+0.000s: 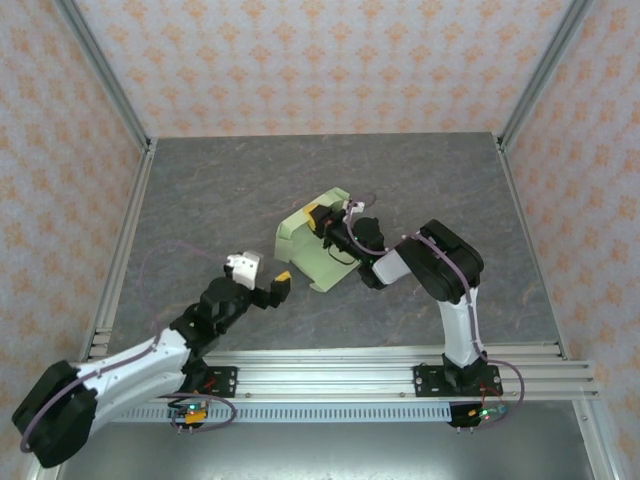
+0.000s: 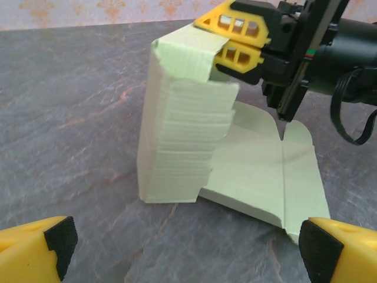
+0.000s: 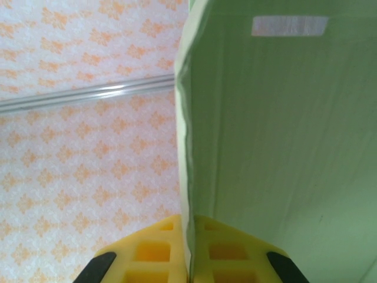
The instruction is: Fold the paper box
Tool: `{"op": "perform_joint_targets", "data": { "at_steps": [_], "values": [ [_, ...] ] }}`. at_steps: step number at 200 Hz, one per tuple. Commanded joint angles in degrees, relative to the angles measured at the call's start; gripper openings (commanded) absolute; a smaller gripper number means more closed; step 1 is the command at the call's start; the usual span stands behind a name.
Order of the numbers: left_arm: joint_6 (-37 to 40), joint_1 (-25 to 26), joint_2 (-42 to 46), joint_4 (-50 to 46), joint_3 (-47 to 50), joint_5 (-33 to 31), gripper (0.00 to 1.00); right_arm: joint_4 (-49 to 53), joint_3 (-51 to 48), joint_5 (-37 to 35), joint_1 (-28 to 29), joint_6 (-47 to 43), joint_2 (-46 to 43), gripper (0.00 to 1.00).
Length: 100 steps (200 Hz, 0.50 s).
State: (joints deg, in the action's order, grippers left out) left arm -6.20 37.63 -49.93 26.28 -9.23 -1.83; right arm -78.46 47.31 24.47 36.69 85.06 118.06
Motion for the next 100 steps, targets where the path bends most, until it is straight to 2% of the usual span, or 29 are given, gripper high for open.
{"op": "perform_joint_targets", "data": {
  "at_steps": [1, 25, 44, 75, 89, 100],
  "values": [
    [5.2, -0.8, -9.9, 7.6, -5.5, 2.5, 1.00, -1.1, 1.5, 0.4, -2.2, 0.0, 1.0, 0.07],
    [8.6, -0.8, -19.1, 10.5, -10.9, 4.2, 0.99, 0.9, 1.1, 2.0, -4.2, -0.8, 0.2, 0.07],
    [12.1, -1.4, -20.9, 10.9, -13.5, 4.6, 1.00, 1.5, 0.3, 3.6, -6.0, -0.7, 0.2, 0.07],
    [14.2, -6.5, -22.4, 10.6, -15.6, 11.7, 1.00, 1.5, 0.2, 7.1, -9.0, 0.3, 0.5, 0.07],
    [16.7, -8.4, -24.5, 5.8, -18.0, 15.0, 1.00, 1.9, 0.3, 8.1, -9.7, 0.4, 0.2, 0.07],
    [19.1, -8.7, -26.6, 3.7, -19.4, 15.1, 1.00, 2.4, 0.6, 8.8, -9.8, 0.3, 0.1, 0.07]
  ]
}}
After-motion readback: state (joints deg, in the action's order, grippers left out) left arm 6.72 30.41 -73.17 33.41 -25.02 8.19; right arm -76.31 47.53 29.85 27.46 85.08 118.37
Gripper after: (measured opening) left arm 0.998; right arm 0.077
